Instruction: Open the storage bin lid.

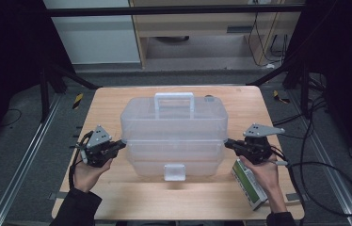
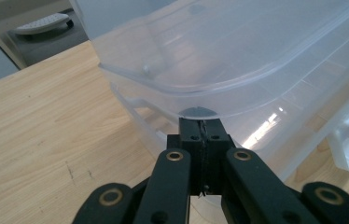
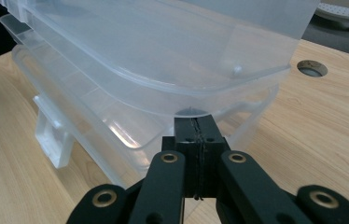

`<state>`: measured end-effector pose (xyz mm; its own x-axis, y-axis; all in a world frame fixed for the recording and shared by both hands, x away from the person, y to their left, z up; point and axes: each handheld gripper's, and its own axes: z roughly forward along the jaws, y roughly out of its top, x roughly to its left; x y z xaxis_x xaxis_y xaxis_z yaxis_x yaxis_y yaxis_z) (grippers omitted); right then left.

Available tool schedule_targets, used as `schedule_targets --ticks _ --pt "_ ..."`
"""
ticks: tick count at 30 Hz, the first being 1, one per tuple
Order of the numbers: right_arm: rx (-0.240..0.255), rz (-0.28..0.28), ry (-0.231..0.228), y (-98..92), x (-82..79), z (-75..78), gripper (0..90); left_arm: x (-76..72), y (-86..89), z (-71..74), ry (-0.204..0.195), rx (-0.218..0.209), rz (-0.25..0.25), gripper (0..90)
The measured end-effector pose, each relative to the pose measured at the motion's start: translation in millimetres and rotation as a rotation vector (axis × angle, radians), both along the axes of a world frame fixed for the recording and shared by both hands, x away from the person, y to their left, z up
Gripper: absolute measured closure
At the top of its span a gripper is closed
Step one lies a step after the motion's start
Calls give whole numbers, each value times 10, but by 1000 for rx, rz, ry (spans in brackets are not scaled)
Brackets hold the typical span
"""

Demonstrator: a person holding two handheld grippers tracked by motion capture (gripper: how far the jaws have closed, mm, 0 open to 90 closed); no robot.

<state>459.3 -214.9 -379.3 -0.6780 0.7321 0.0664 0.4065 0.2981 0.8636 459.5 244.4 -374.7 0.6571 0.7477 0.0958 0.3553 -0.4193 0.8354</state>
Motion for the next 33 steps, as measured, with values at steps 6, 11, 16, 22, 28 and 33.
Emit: schedule_targets --ticks 6,11,16,22,28,33 --pt "-14 -10 -9 26 29 25 900 32 -6 27 -6 -2 6 897" --pt "-15 -9 -16 21 56 78 900 53 -18 59 -9 -6 10 898" --pt "-12 -5 -20 17 78 103 900 82 -20 103 -10 -9 17 898" --pt "-10 -6 -25 20 96 134 900 109 -18 134 -13 -23 19 897" --pt "5 -14 -41 15 107 142 900 126 -21 145 -16 -45 25 898" --pt "12 -16 -51 10 139 149 900 131 -29 145 -33 -50 26 897"
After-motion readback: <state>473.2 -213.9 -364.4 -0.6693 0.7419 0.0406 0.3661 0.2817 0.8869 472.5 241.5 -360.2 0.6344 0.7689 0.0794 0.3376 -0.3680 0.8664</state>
